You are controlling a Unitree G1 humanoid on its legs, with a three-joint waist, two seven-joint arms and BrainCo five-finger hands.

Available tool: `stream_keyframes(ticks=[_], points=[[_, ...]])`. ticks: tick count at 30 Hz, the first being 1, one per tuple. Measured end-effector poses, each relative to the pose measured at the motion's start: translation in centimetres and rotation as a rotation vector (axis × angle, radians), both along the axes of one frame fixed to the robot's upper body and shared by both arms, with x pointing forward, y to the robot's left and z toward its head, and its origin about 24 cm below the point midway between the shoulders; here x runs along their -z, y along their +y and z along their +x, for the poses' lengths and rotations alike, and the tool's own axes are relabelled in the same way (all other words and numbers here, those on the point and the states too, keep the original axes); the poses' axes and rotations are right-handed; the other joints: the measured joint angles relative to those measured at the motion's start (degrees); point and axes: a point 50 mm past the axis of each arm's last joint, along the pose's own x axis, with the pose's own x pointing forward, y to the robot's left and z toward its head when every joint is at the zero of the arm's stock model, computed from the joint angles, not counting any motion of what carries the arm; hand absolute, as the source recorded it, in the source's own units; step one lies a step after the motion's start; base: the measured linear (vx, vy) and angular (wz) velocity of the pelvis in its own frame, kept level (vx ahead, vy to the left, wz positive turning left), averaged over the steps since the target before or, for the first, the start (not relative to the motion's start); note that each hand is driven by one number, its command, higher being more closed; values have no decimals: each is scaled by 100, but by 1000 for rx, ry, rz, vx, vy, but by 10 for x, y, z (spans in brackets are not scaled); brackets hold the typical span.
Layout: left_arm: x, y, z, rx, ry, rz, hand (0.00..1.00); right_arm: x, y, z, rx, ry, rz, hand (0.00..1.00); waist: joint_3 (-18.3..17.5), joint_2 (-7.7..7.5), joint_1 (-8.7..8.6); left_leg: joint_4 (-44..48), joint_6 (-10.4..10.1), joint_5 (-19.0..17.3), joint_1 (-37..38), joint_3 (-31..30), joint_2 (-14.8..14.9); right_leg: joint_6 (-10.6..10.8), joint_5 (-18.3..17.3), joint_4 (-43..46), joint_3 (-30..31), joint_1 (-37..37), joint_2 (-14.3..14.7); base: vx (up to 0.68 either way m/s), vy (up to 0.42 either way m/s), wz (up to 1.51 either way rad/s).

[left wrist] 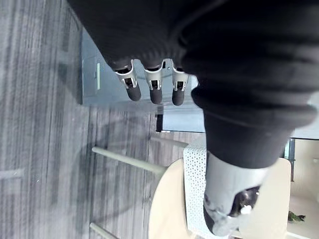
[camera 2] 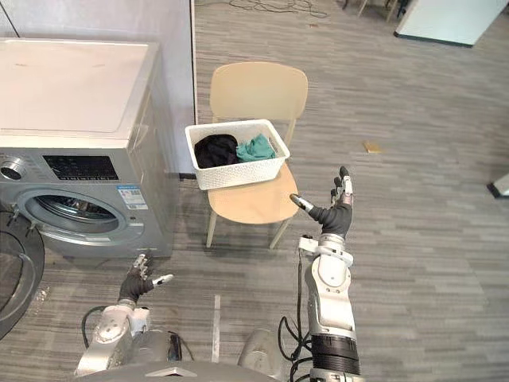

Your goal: Pick up the laundry basket with both hands and put the clothes into the washing machine.

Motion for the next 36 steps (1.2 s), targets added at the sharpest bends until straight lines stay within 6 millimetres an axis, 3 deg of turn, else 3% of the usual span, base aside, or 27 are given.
stream_keyframes(ticks=[3,4,5,6,7,9,11,14,16,18,21,23,25,27,28,30,31,33,36], points=[[0,-3,3,-1,-5,-16,0,-6,-6,1,6,-17,-30,0,-34,62,-46,-182,-73,39,66,-280,63,-66,-212,-1989,135,-147,532,249,-185,58],[0,-4,5,1,-5,-16,0,-9,-10,0,18,-22,-42,0,-23,95,-63,-215,-195,52,65,-474,81,2,24,-2890,534,-155,719,302,-319,89],[1,-4,5,-1,1,-16,0,-10,-15,-1,33,-21,-68,0,-30,105,-114,-226,-393,19,84,-674,87,175,746,-3393,804,-59,800,264,-293,94],[4,-5,5,-5,16,-20,0,-12,-19,-2,46,-18,-93,0,-23,221,-152,-235,-496,-9,107,-787,124,229,851,-3364,742,5,885,280,-343,67],[6,-9,4,-22,22,-45,0,-16,-23,-1,57,-23,-121,0,-79,433,-49,-359,-613,74,94,-878,309,119,826,-3300,628,25,1021,145,-212,32],[8,-15,-1,-27,35,-66,0,-22,-26,-2,63,-39,-136,0,-125,547,-48,-462,-712,173,181,-877,471,4,539,-3024,445,34,1090,138,-263,34],[8,-17,0,-32,34,-77,0,-29,-23,-4,54,-72,-141,0,-138,570,-51,-358,-726,178,227,-890,643,-129,247,-2756,226,130,1168,108,-249,46],[12,-19,-7,-49,53,-107,0,-36,-17,-18,32,-108,-162,0,-132,547,-33,565,-628,225,-108,-1051,910,-296,-214,-2553,-248,443,1260,43,-236,68],[18,-17,-16,-58,88,-107,0,-28,-21,-26,36,-65,-170,0,-160,429,-29,941,-278,463,-343,-964,1023,-377,-360,-2649,-544,693,1229,20,-164,65],[22,-18,-21,-53,116,-108,0,-29,-32,-30,82,-58,-187,0,-195,374,-50,744,-246,503,-442,-702,1013,-419,-343,-2843,-623,755,1118,23,-51,66],[21,-23,-19,-12,109,-107,0,-31,-54,-27,153,-33,-247,0,-198,386,-83,-85,-386,460,-690,-566,675,-506,-195,-3090,-609,727,951,-4,61,52],[25,-22,-29,0,136,-99,0,-30,-61,-2,125,20,-287,0,-182,533,15,-647,-652,990,-590,-561,467,-235,-47,-3169,-397,707,939,28,227,-21],[26,-17,-32,0,143,-87,0,-41,-62,18,97,24,-323,0,-91,557,-42,-626,-549,991,-726,-529,348,-85,189,-3454,-358,699,864,50,241,-20],[19,-15,-26,18,104,-79,0,-73,-62,64,60,34,-412,0,146,633,-50,-623,-443,1025,-956,-343,301,6,584,-3879,-191,503,863,-10,206,-34],[16,-16,-23,27,86,-82,0,-88,-62,77,60,27,-446,0,249,669,-51,-616,-406,1044,-1027,-294,298,34,715,-3997,-140,466,874,-70,134,-47],[7,-20,-15,43,32,-105,0,-142,-65,109,110,11,-550,0,447,795,91,-609,-314,1096,-1398,-71,275,96,1106,-4381,68,138,880,-103,155,-42],[3,-23,-10,48,10,-119,0,-169,-69,115,147,-13,-562,0,624,890,172,-563,-278,1113,-1518,-47,264,133,1294,-4592,85,116,879,-85,137,-23],[2,-27,-9,52,4,-135,0,-190,-70,118,176,-47,-555,0,838,925,263,-452,-247,1103,-1644,-51,273,161,1416,-4751,63,114,889,-41,91,-1],[2,-29,-9,50,3,-151,0,-200,-69,121,195,-52,-541,0,992,930,314,-154,-199,998,-1960,-85,343,177,1436,-4733,19,-44,926,-3,50,3]])
